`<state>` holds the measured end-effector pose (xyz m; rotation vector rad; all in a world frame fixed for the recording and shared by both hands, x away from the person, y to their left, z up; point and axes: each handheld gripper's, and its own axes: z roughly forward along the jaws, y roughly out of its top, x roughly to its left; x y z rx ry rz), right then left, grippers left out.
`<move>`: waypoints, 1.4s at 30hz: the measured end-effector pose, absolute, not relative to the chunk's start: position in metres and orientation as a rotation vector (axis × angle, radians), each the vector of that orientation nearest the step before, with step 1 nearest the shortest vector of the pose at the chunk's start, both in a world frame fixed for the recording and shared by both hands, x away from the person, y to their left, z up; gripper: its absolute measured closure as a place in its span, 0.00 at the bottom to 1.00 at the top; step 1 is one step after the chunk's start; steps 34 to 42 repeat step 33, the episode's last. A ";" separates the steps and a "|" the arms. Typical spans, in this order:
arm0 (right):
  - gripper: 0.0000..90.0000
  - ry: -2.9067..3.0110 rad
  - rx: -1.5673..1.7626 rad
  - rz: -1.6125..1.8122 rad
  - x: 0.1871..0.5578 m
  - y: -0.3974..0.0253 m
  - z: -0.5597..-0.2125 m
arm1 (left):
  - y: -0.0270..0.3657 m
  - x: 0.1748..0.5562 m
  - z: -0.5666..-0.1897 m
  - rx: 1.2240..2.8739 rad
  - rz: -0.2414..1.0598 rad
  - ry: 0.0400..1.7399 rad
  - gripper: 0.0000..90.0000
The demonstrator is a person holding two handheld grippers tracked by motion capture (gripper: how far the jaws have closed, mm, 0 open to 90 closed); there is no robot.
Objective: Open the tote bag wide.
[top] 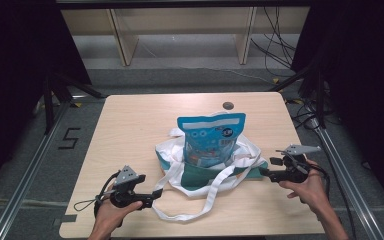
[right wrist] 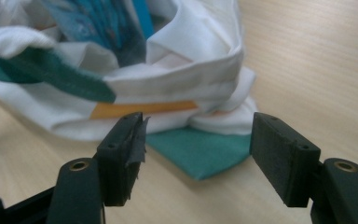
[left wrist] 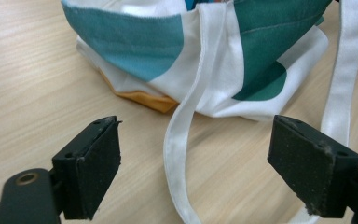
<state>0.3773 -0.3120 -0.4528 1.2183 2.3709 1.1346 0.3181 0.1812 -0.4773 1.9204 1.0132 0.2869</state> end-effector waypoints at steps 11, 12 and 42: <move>0.38 2.452 1.126 1.027 0.337 -0.298 -0.475 | 0.185 0.298 -0.490 1.991 0.340 0.995 0.18; 0.38 2.449 1.144 1.028 0.333 -0.296 -0.476 | 0.186 0.296 -0.491 2.002 0.334 0.994 0.18; 0.38 2.486 1.087 1.005 0.303 -0.301 -0.493 | 0.188 0.289 -0.502 2.052 0.365 1.023 0.18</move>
